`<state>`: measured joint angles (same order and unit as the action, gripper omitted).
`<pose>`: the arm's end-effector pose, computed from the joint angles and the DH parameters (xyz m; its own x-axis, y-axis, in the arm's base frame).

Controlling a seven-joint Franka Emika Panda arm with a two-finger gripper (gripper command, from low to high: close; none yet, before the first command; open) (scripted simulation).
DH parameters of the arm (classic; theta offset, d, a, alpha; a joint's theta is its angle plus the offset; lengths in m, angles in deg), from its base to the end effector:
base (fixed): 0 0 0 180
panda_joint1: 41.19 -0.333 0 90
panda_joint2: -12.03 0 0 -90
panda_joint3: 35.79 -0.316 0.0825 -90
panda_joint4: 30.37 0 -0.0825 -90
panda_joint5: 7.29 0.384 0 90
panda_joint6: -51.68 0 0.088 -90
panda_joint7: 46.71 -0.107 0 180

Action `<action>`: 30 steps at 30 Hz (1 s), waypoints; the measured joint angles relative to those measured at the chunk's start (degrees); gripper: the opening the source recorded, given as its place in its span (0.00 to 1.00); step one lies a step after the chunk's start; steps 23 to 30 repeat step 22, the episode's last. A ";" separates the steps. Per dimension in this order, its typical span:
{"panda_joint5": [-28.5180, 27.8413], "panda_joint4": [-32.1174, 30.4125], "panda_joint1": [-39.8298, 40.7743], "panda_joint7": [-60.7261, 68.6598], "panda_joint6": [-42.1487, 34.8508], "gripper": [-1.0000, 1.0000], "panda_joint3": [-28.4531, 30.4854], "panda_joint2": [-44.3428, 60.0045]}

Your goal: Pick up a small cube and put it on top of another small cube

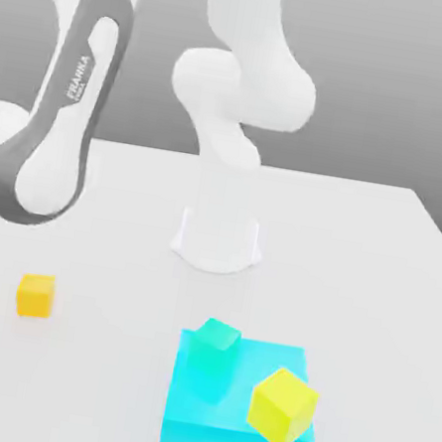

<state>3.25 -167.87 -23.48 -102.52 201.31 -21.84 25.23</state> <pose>0.4209 -0.2678 0.2222 -0.1087 -0.9934 -0.0360 -0.9940 0.1092 -0.0116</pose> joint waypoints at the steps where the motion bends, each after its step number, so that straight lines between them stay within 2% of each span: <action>1: -0.65 -1.10 -1.21 0.39 -0.90 0.00 -1.06 -2.09; 7: -4.54 -7.79 -11.82 2.88 -6.23 0.00 -7.21 -14.63; 13: -8.77 -14.49 -17.54 5.10 -11.57 0.00 -12.99 -27.06; 15: -9.58 -16.23 -18.75 5.55 -10.58 0.00 -14.49 -27.86; 18: -9.98 -18.00 -19.01 5.57 -4.29 0.00 -15.03 -23.36; 19: -10.05 -18.49 -19.05 5.54 -2.13 1.00 -15.05 -21.69; 30: -10.05 -18.49 -19.05 5.54 -2.13 1.00 -15.05 -21.69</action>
